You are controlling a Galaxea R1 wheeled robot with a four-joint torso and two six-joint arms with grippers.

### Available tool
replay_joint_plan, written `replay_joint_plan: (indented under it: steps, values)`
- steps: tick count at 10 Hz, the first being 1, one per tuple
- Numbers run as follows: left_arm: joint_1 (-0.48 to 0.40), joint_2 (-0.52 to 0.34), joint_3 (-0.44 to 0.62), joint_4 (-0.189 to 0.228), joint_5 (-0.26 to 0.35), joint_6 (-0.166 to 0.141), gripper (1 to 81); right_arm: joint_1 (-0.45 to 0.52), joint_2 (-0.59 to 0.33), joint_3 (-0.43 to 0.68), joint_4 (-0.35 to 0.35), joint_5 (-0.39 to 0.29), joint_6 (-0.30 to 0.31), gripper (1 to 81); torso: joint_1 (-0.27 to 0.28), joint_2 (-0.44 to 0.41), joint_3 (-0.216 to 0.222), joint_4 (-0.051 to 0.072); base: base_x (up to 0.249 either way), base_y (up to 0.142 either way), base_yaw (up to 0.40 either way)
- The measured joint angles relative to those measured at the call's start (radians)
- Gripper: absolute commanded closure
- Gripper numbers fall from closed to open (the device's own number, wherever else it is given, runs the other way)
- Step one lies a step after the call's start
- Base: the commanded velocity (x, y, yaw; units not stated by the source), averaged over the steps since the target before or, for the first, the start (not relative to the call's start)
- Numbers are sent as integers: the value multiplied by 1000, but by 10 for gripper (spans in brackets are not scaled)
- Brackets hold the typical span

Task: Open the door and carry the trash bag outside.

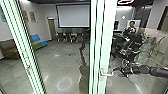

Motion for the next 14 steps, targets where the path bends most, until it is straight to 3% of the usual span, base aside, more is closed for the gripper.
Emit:
replay_joint_plan:
  steps: [4,14]
  values:
    - [0,0,0,-1,-1,0,811,-4,90,-120,0,-37,60,10,0,0,0,0,0,0,0]
    - [0,-2,-6,-2,-2,0,811,-30,228,-282,3,-68,100,10,1,0,-1,0,0,0,0]
